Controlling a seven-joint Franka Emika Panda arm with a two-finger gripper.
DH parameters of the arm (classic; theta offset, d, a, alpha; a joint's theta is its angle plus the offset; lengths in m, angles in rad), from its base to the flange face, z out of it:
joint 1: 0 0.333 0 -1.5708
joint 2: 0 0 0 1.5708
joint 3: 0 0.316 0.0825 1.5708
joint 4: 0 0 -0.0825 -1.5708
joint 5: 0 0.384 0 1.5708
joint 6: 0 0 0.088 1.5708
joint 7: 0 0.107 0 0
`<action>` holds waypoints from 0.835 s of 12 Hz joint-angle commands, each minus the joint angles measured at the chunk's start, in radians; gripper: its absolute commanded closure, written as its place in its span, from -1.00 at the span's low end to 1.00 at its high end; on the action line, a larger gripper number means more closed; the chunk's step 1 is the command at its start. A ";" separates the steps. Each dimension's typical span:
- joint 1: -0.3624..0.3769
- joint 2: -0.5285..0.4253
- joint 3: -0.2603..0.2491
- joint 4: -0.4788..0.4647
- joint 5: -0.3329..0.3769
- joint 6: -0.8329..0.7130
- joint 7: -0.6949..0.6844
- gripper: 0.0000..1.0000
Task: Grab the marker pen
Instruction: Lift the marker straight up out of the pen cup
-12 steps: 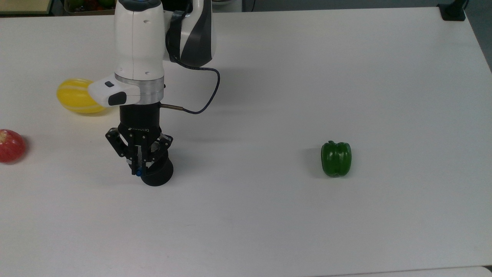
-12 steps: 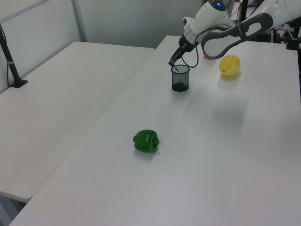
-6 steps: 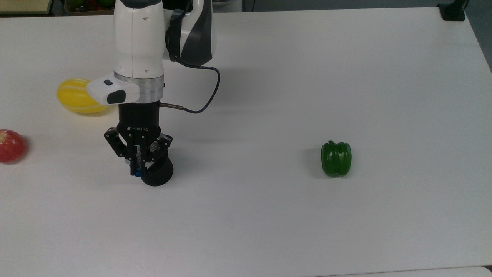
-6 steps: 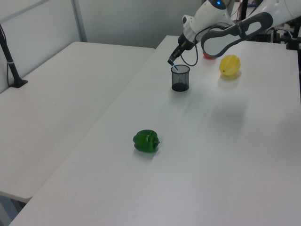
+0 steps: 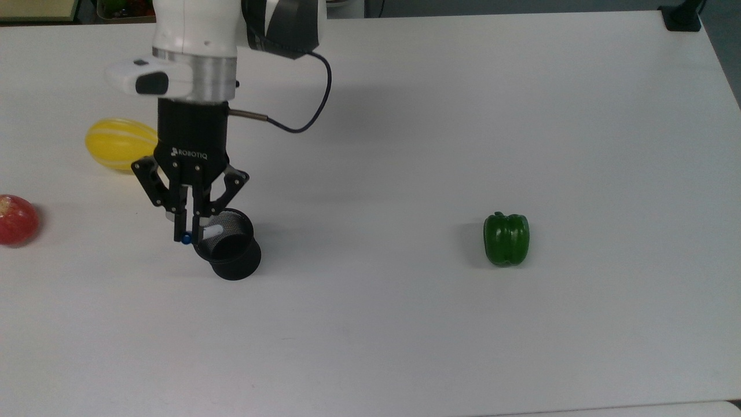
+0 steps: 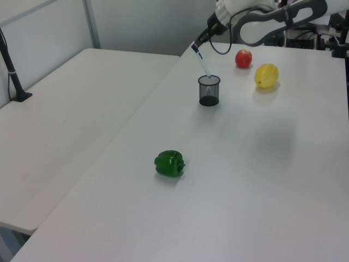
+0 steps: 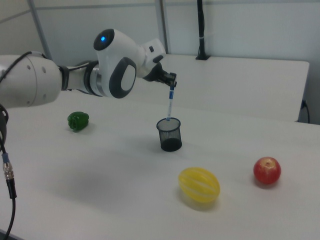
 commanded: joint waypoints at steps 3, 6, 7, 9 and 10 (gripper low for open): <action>0.012 -0.092 -0.002 -0.040 0.006 0.006 0.031 0.82; 0.020 -0.137 0.007 -0.037 0.004 -0.097 0.066 0.82; 0.032 -0.145 0.010 -0.036 0.004 -0.135 0.066 0.82; 0.062 -0.171 0.010 -0.037 0.004 -0.274 0.068 0.82; 0.087 -0.180 0.010 -0.036 0.004 -0.351 0.068 0.82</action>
